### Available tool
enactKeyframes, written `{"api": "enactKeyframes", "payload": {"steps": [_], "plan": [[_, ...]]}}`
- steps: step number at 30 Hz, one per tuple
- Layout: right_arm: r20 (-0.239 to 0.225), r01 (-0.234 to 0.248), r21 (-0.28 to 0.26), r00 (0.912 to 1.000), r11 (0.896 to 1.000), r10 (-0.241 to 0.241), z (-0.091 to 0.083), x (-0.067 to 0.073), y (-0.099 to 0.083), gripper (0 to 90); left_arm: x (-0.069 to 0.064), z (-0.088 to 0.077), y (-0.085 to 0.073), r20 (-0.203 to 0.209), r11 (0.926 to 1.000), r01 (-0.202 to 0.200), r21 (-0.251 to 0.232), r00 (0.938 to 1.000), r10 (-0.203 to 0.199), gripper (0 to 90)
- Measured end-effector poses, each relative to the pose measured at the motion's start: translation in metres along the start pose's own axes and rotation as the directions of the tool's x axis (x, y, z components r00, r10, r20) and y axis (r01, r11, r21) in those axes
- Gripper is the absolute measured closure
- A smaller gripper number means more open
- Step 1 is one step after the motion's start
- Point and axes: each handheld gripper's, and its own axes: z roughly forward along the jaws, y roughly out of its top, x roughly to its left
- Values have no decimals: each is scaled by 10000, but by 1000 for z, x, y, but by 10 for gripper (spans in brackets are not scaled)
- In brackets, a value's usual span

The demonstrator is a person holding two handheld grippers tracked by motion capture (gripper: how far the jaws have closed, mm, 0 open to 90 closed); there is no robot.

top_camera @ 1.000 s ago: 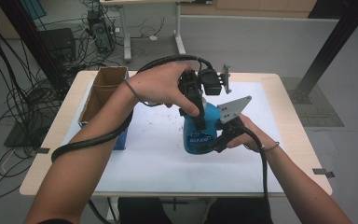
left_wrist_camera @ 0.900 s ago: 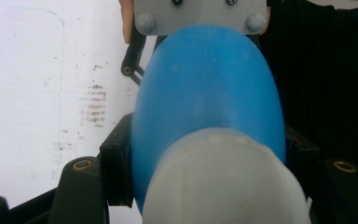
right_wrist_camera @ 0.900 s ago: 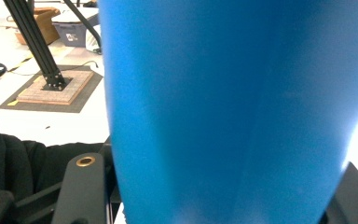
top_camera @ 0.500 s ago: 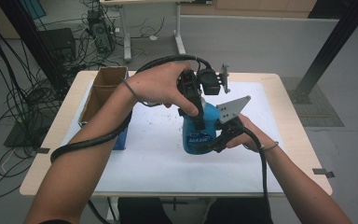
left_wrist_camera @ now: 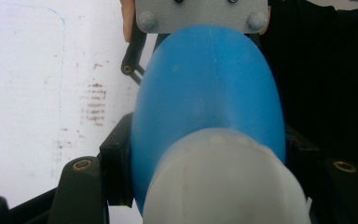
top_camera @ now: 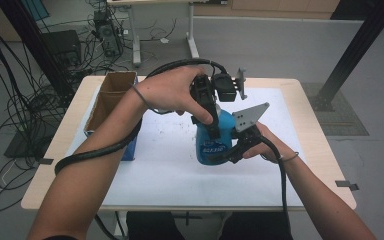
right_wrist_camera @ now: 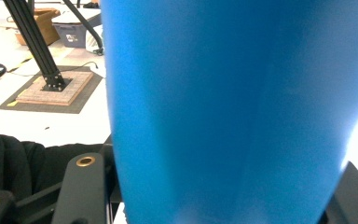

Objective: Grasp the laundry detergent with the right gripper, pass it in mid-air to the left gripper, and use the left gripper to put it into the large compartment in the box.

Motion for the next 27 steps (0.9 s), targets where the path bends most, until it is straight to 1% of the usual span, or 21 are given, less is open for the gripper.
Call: {"api": "enactKeyframes", "payload": {"steps": [14,27], "plan": [[14,35,-21,10000,10000,-35,-1,1,0,404,-2,-1,2,-74,9999,-56,98,10000,56,375],[20,52,-48,10000,10000,-52,-1,1,1,404,-3,-2,2,-102,10000,-21,13,9999,21,375]]}}
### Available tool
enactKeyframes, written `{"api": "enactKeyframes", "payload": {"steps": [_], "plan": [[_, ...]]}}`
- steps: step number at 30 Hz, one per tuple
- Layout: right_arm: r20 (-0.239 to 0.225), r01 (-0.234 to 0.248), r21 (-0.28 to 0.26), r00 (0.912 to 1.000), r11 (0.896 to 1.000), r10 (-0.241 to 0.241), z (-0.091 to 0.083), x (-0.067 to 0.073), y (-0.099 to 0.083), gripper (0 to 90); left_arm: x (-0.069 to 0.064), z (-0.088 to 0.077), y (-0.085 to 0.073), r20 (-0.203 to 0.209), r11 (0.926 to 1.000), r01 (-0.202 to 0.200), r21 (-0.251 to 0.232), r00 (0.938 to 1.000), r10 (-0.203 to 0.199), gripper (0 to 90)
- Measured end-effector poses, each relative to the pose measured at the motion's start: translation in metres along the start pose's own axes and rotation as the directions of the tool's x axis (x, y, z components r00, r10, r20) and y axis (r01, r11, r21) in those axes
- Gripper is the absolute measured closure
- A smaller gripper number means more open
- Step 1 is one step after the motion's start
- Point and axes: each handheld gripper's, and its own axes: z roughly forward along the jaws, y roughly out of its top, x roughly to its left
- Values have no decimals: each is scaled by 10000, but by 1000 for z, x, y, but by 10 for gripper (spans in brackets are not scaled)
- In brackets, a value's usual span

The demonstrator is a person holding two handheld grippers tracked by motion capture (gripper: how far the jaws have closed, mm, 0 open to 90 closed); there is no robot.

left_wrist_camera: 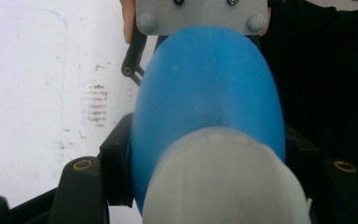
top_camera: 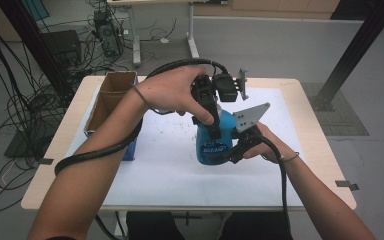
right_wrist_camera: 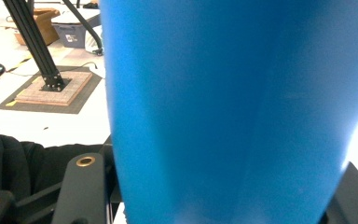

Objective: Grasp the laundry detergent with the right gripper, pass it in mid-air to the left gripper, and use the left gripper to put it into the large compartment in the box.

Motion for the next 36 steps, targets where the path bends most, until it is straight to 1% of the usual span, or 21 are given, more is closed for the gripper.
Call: {"api": "enactKeyframes", "payload": {"steps": [8,12,14,19,25,32,36], "plan": [[6,-4,7,10000,10000,4,0,-1,0,404,1,1,0,10,10000,31,-11,10000,-31,375],[-24,5,44,10000,10000,-4,1,-1,-1,404,1,1,0,-1,9999,65,76,10000,-65,376],[-31,-1,9,10000,10000,1,1,-1,-1,404,0,1,0,-9,10000,97,22,10000,-97,376],[-84,7,7,10000,10000,-7,1,-1,-1,403,0,1,0,19,9999,140,95,9999,-140,376],[-106,-22,-194,9999,9998,19,2,-1,-2,402,0,0,2,-6,9999,144,73,9999,-144,377],[-95,-19,-258,10000,9997,17,2,0,-2,400,-1,-1,3,-10,9995,158,284,9999,-158,378],[-51,-7,-322,10000,9995,6,3,0,-2,398,-1,-1,4,-18,9993,204,304,9998,-204,378]]}}
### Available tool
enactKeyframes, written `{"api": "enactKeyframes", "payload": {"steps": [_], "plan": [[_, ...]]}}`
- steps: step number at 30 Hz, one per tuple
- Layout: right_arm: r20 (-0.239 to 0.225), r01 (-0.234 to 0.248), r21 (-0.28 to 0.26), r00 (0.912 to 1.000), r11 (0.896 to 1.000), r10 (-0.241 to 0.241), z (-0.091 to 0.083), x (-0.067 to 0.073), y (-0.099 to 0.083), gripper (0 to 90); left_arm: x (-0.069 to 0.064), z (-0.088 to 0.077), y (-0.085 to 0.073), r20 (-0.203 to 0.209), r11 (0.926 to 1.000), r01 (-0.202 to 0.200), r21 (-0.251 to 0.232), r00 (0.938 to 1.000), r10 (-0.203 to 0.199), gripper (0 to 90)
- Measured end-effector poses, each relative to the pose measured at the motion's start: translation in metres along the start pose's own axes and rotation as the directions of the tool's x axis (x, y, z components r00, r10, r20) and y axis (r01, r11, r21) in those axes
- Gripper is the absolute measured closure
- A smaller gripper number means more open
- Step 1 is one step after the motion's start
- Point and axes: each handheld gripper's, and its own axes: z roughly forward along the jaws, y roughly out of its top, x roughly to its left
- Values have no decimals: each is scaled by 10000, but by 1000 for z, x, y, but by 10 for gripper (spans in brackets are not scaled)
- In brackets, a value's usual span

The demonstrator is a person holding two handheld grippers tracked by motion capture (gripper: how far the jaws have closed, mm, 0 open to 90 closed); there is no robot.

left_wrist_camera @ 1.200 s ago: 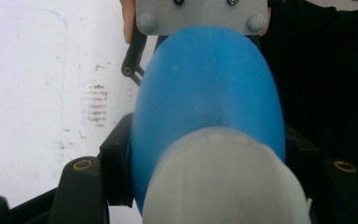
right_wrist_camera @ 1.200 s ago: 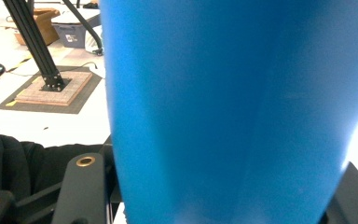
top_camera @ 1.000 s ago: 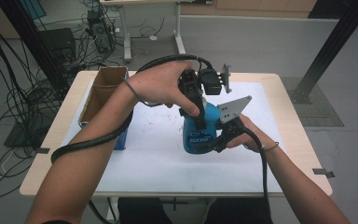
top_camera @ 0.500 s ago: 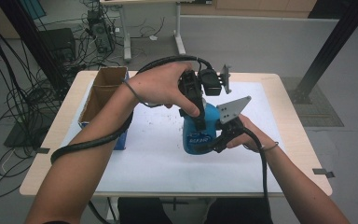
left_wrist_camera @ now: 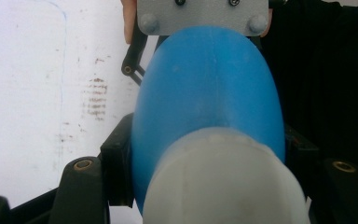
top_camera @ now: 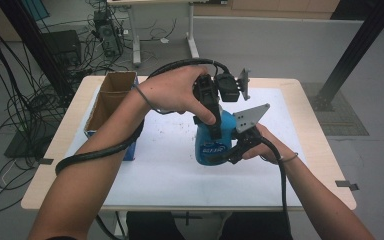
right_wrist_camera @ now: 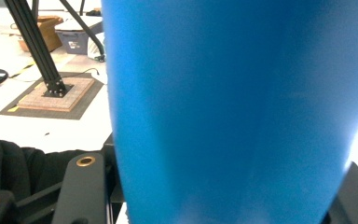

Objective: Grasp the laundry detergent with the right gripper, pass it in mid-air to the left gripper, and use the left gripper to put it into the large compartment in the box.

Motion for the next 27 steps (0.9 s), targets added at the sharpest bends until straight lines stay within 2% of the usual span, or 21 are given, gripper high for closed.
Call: {"api": "enactKeyframes", "payload": {"steps": [2,5,11,16,18,27], "plan": [[33,-19,-26,10000,10000,19,0,0,0,395,0,0,0,-32,10000,32,3,10000,-32,378],[110,-64,-144,9999,9999,66,0,1,-1,335,1,-1,1,-111,10000,93,7,9999,-93,379],[116,-575,-498,9982,9971,581,-2,1,-3,217,2,-1,1,-190,9998,174,66,9997,-173,378],[517,-861,-853,9945,9926,908,-6,0,-4,80,4,0,2,-216,9997,235,104,9995,-232,378],[590,-781,-890,9948,9930,836,-7,0,-4,14,4,0,2,-229,9996,252,83,9994,-250,378],[683,-358,-852,9968,9957,416,-9,0,-2,6,4,-3,1,-243,9996,272,24,9993,-271,378]]}}
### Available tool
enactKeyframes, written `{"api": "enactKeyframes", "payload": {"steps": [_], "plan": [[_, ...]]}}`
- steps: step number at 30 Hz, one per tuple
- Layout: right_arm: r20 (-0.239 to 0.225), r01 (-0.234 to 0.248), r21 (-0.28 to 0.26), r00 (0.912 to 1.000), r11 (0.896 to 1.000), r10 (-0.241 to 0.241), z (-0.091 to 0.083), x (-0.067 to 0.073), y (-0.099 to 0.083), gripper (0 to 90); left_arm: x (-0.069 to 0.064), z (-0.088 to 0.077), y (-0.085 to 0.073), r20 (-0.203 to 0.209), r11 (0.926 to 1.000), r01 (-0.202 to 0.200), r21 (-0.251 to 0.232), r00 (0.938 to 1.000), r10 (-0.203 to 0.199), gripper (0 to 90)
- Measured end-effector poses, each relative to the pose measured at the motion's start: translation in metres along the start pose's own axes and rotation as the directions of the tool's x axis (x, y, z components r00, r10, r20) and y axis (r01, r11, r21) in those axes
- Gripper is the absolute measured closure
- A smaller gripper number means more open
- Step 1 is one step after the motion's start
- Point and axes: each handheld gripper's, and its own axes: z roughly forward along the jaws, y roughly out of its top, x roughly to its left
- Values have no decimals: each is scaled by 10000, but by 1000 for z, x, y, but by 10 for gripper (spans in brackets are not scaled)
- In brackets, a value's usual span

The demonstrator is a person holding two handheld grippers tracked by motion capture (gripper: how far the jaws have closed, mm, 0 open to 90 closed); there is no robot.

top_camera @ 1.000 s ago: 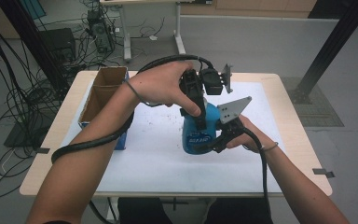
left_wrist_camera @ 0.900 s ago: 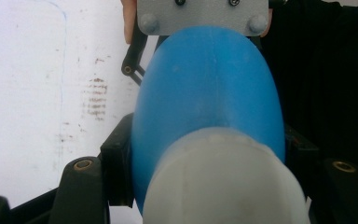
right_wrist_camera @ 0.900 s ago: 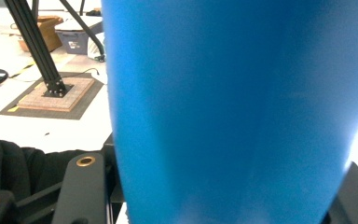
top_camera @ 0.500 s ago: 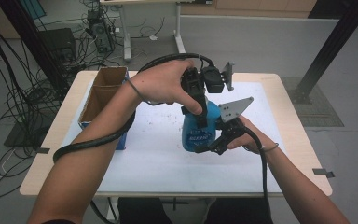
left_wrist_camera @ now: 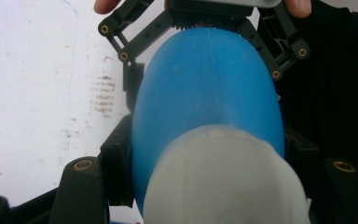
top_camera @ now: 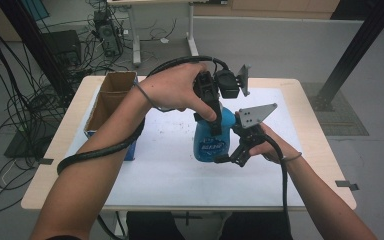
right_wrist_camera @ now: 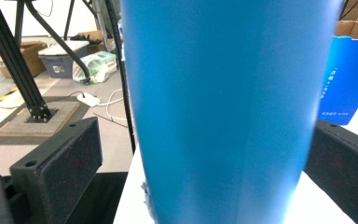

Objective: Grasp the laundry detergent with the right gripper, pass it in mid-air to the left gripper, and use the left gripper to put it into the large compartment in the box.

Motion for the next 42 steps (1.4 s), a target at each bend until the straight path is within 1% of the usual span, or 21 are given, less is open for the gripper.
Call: {"api": "enactKeyframes", "payload": {"steps": [3,5,8,11,16,17,21,22,24,25,27,29,31,32,33,35,36,37,38,39,42], "plan": [[-10,58,114,10000,9999,-58,0,1,1,8,0,0,0,5,10000,11,-40,10000,-11,378],[117,76,343,9999,9994,-81,-1,1,3,6,1,-1,-1,16,10000,33,-93,10000,-32,378],[118,-114,739,9999,9972,106,-3,0,4,9,1,-1,-2,9,9999,91,-105,10000,-91,378],[154,-362,1310,9993,9907,345,-5,-1,5,12,3,-2,-3,-18,9998,146,-103,9999,-146,378],[222,-708,2229,9975,9723,675,-7,-2,8,25,4,-1,-5,-40,9996,251,-109,9997,-251,378],[293,-784,2530,9969,9643,734,-8,-2,8,25,5,-1,-5,-32,9996,265,-127,9996,-265,378],[497,-1145,3323,9934,9362,1038,-11,-4,8,31,7,-1,-7,-87,9992,382,-130,9992,-383,378],[555,-1258,3538,9920,9268,1134,-12,-4,8,35,7,-1,-8,-90,9991,408,-101,9991,-409,378],[656,-1445,4027,9895,9039,1289,-12,-5,7,35,8,-1,-9,-85,9987,498,-143,9987,-499,378],[706,-1528,4276,9882,8910,1357,-12,-6,7,36,9,-1,-9,-66,9983,562,-148,9984,-563,378],[989,-1756,4681,9843,8660,1461,-13,-8,4,36,9,-1,-10,-76,9982,581,-158,9983,-582,378],[1154,-1972,5007,9802,8429,1607,-15,-9,2,36,9,-2,-11,-78,9980,615,-138,9981,-616,378],[1337,-2100,5317,9774,8205,1635,-17,-10,0,36,10,-3,-13,-120,9979,635,-145,9979,-636,378],[1422,-2200,5545,9753,8026,1691,-18,-11,-2,36,10,-3,-13,-130,9978,650,-135,9978,-652,378],[1465,-2229,5659,9746,7938,1692,-19,-11,-3,36,10,-3,-14,-137,9975,684,-147,9975,-686,378],[1633,-2406,5934,9704,7681,1779,-20,-12,-6,36,10,-4,-15,-145,9966,786,-233,9968,-789,378],[1671,-2476,6041,9687,7575,1834,-21,-13,-8,39,11,-4,-16,-137,9968,770,-205,9969,-772,378],[1823,-2669,6174,9636,7400,1954,-22,-13,-9,42,11,-4,-16,-138,9961,853,-242,9962,-856,378],[1979,-2796,6314,9599,7233,1984,-23,-14,-10,43,11,-4,-17,-157,9964,827,-212,9964,-830,378],[2085,-2907,6505,9567,7017,2031,-23,-15,-12,43,11,-4,-17,-168,9957,900,-216,9958,-903,378],[2314,-3160,6837,9488,6578,2152,-26,-16,-18,45,12,-5,-19,-182,9952,960,-210,9952,-964,378]]}}
